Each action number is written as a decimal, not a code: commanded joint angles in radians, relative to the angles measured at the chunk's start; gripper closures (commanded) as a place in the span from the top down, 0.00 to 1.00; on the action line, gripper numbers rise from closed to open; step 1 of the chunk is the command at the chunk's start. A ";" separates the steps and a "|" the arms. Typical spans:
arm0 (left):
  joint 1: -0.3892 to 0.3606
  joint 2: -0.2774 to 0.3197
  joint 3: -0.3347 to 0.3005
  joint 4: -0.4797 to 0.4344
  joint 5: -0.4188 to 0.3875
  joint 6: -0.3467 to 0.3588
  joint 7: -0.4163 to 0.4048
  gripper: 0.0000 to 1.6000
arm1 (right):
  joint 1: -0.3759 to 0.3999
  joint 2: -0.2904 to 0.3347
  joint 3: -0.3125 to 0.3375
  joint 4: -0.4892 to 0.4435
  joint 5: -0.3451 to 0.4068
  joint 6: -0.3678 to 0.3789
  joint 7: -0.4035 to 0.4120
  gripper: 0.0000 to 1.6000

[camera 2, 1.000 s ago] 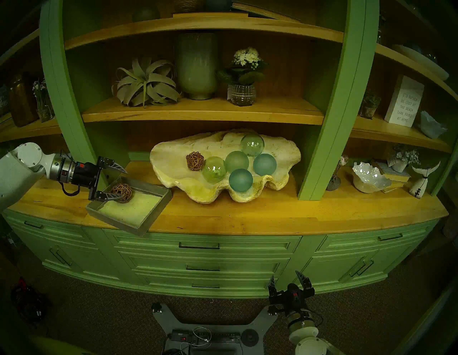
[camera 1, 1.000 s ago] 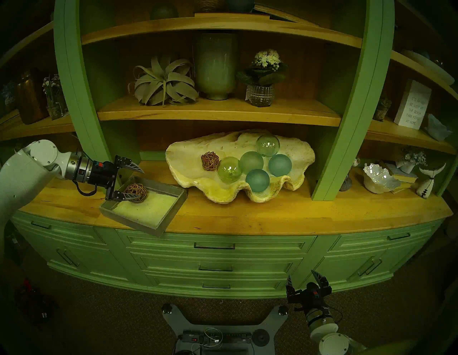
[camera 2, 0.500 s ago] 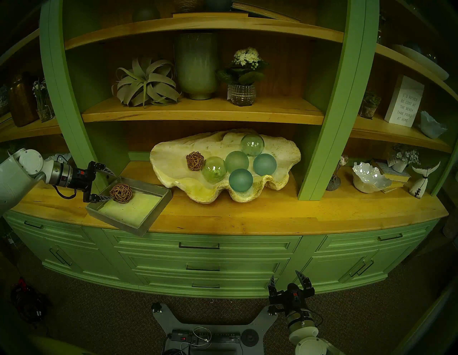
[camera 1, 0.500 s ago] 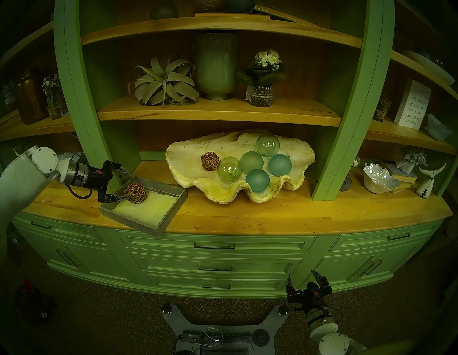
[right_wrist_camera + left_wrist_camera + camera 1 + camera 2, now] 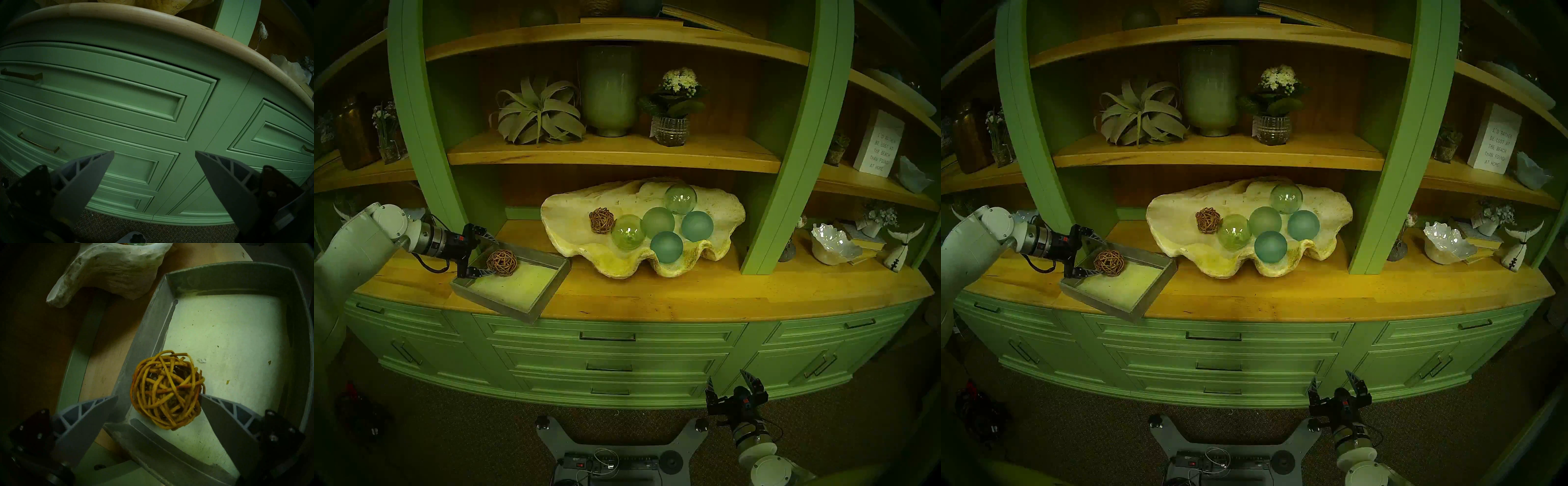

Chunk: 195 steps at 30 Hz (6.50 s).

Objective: Put wooden balls into bowl

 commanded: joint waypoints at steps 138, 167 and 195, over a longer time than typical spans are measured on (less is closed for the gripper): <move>0.054 0.002 -0.254 -0.081 -0.468 0.178 -0.296 0.00 | 0.005 -0.001 0.001 -0.018 -0.001 -0.006 -0.001 1.00; 0.188 0.041 -0.307 -0.555 -0.585 0.501 0.027 0.00 | 0.001 0.000 0.002 -0.023 0.000 -0.006 -0.002 1.00; 0.113 -0.129 -0.257 -0.502 -0.460 0.630 0.132 0.00 | 0.000 0.001 0.002 -0.025 0.000 -0.005 -0.002 1.00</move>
